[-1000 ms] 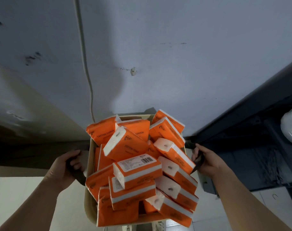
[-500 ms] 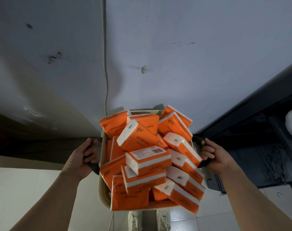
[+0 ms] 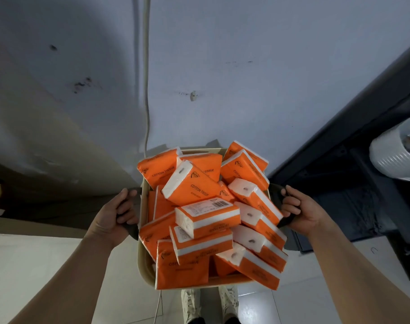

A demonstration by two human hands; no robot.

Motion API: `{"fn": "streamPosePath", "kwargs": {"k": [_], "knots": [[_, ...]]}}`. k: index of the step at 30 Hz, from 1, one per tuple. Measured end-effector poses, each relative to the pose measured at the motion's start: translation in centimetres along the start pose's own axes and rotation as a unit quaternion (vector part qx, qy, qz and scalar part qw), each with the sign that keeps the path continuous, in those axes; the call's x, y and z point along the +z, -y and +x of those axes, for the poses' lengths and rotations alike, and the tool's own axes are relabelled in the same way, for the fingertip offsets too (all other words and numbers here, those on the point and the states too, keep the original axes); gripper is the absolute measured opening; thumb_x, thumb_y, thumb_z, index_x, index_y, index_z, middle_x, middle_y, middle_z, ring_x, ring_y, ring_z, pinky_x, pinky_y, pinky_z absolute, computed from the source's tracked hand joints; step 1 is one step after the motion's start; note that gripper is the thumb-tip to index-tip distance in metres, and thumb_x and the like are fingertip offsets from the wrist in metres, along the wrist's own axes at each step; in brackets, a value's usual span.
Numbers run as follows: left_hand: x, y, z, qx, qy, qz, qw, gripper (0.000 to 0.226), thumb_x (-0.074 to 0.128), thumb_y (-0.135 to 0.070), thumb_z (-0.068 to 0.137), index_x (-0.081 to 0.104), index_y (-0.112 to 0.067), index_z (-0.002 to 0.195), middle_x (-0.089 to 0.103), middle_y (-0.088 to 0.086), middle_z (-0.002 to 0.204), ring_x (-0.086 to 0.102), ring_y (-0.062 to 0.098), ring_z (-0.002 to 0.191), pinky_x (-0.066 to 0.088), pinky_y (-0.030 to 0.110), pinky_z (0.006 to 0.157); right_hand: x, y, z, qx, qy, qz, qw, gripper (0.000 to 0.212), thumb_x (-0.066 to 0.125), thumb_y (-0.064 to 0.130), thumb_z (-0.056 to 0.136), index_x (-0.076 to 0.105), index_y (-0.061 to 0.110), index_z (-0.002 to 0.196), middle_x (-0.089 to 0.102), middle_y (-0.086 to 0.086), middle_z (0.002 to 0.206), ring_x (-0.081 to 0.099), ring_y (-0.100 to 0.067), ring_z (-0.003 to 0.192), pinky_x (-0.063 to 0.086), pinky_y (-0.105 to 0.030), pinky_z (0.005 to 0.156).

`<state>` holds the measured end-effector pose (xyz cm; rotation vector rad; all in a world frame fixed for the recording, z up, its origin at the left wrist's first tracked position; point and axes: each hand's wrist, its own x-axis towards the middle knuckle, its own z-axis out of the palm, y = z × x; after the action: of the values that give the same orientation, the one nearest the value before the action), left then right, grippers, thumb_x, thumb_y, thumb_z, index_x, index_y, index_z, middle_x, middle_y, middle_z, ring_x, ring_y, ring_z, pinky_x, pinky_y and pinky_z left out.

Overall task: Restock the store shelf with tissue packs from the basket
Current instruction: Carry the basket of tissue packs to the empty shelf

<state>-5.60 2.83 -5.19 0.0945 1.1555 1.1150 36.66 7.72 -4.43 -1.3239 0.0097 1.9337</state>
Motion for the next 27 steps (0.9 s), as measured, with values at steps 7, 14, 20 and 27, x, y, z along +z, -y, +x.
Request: {"fn": "streamPosePath", "kwargs": {"k": [7,14,20,27], "knots": [[2.7,-0.2,-2.8,-0.029,0.041,0.016,0.999,0.028,0.047,-0.034,0.095,0.062,-0.017,0.078,0.03,-0.008,0.039,0.026,0.005,0.032,0.026,0.018,0.04,-2.2,-1.2,-6.3,-0.042,-0.003,0.033,0.999,0.028,0.041,0.033,0.098,0.051,0.017,0.078,0.033,0.007,0.036,0.03,-0.003,0.029,0.032,-0.018,0.036],[8.0,1.8,-5.8,-0.034,0.066,0.111,0.991,0.029,0.044,-0.034,0.097,0.062,-0.016,0.083,0.028,-0.009,0.036,0.025,0.004,0.03,0.027,0.016,0.038,-7.7,-3.3,-13.9,-0.095,-0.051,0.09,0.99,0.028,0.042,0.033,0.097,0.053,0.017,0.077,0.034,0.008,0.037,0.031,-0.004,0.03,0.032,-0.017,0.035],[13.5,5.8,-7.7,-0.074,0.108,0.163,0.978,0.038,0.046,-0.032,0.096,0.068,-0.017,0.069,0.028,-0.009,0.034,0.024,0.004,0.027,0.025,0.014,0.037,-14.1,-5.7,-20.8,-0.143,-0.102,0.156,0.972,0.024,0.045,0.03,0.095,0.052,0.017,0.076,0.034,0.007,0.036,0.031,-0.004,0.029,0.031,-0.017,0.033],[20.6,13.2,-11.0,-0.122,0.174,0.241,0.947,0.029,0.043,-0.032,0.097,0.059,-0.016,0.079,0.029,-0.009,0.034,0.024,0.004,0.026,0.025,0.014,0.035,-22.9,-9.4,-29.0,-0.189,-0.146,0.23,0.943,0.019,0.047,0.028,0.093,0.051,0.017,0.077,0.034,0.006,0.035,0.03,-0.004,0.029,0.032,-0.018,0.033]]}}
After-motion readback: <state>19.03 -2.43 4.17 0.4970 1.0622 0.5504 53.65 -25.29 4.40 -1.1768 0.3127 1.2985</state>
